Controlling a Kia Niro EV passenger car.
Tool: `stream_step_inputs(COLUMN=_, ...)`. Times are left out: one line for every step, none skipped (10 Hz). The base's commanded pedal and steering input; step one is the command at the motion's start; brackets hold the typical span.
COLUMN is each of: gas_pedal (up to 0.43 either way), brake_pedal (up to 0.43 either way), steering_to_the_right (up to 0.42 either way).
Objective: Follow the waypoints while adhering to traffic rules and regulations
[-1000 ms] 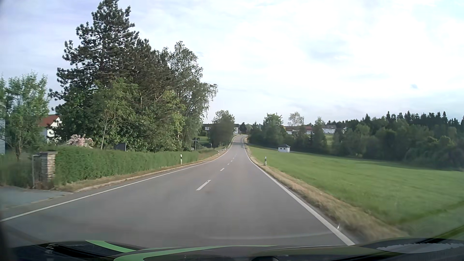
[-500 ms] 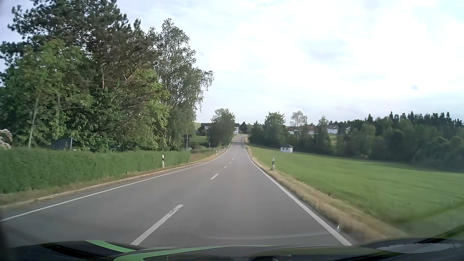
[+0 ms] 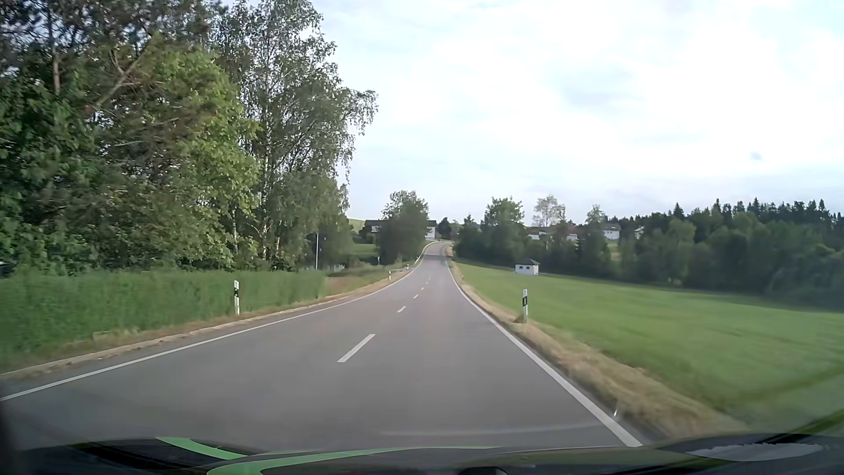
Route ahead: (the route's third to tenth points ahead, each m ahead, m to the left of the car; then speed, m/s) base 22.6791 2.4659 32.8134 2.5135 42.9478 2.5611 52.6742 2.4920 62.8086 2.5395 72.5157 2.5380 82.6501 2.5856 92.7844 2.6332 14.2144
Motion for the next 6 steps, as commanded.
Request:
stream_step_inputs(gas_pedal=0.000, brake_pedal=0.000, steering_to_the_right=0.001)
stream_step_inputs(gas_pedal=0.000, brake_pedal=0.000, steering_to_the_right=0.001)
stream_step_inputs(gas_pedal=0.000, brake_pedal=0.000, steering_to_the_right=0.000)
stream_step_inputs(gas_pedal=0.000, brake_pedal=0.000, steering_to_the_right=0.000)
stream_step_inputs(gas_pedal=0.000, brake_pedal=0.000, steering_to_the_right=0.001)
stream_step_inputs(gas_pedal=0.000, brake_pedal=0.000, steering_to_the_right=0.000)
